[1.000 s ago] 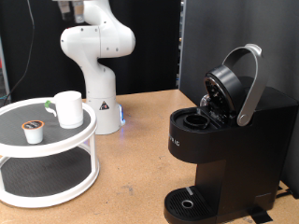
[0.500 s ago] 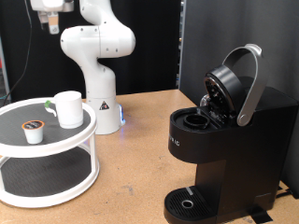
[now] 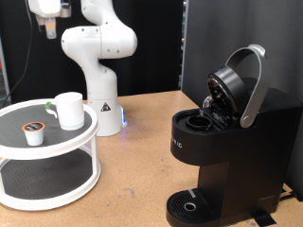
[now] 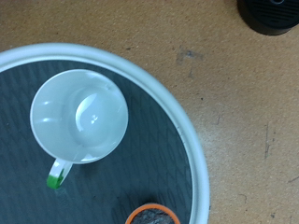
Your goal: Make a cup of coffee with the keurig machine
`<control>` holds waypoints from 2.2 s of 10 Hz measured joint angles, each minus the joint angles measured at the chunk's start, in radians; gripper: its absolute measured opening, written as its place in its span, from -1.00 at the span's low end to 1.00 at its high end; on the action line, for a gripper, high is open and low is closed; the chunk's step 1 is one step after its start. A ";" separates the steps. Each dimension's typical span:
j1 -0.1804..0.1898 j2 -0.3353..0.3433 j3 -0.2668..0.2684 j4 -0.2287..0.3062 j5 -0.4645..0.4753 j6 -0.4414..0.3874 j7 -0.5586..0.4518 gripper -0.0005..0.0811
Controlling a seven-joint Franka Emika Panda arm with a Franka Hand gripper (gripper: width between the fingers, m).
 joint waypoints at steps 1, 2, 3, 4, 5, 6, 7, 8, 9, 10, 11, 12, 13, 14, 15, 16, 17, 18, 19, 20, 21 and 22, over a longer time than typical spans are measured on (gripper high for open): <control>-0.008 0.000 -0.003 -0.006 -0.014 -0.004 0.000 0.98; -0.024 -0.001 -0.006 -0.017 -0.026 -0.004 0.002 0.98; -0.046 -0.009 -0.008 -0.036 -0.036 -0.001 0.006 0.98; -0.073 -0.030 -0.009 -0.063 -0.041 0.002 0.007 0.98; -0.100 -0.060 -0.013 -0.093 -0.042 0.004 0.008 0.98; -0.124 -0.091 -0.017 -0.121 -0.042 0.011 0.010 0.98; -0.143 -0.119 -0.020 -0.145 -0.046 0.017 0.008 0.98; -0.151 -0.149 -0.020 -0.168 -0.049 0.026 0.008 0.98; -0.151 -0.147 -0.020 -0.167 -0.049 0.023 0.008 0.98; -0.151 -0.145 -0.020 -0.167 -0.049 0.012 -0.001 0.98; -0.150 -0.145 -0.019 -0.168 -0.048 0.004 -0.003 0.98; -0.147 -0.142 -0.017 -0.168 -0.040 0.006 -0.001 0.98; -0.142 -0.134 -0.016 -0.168 -0.025 0.027 0.011 0.98; -0.137 -0.114 -0.014 -0.164 -0.012 0.056 0.037 0.98; -0.132 -0.082 -0.011 -0.153 0.003 0.086 0.068 0.98; -0.127 -0.043 -0.009 -0.136 0.016 0.113 0.093 0.98; -0.121 -0.003 -0.008 -0.114 0.027 0.133 0.100 0.98; -0.113 0.037 -0.009 -0.088 0.035 0.142 0.099 0.98; -0.105 0.077 -0.013 -0.055 0.041 0.142 0.088 0.98; -0.095 0.115 -0.021 -0.019 0.047 0.139 0.061 0.98; -0.088 0.149 -0.027 0.011 0.049 0.137 0.024 0.98; -0.084 0.178 -0.028 0.032 0.048 0.137 0.000 0.98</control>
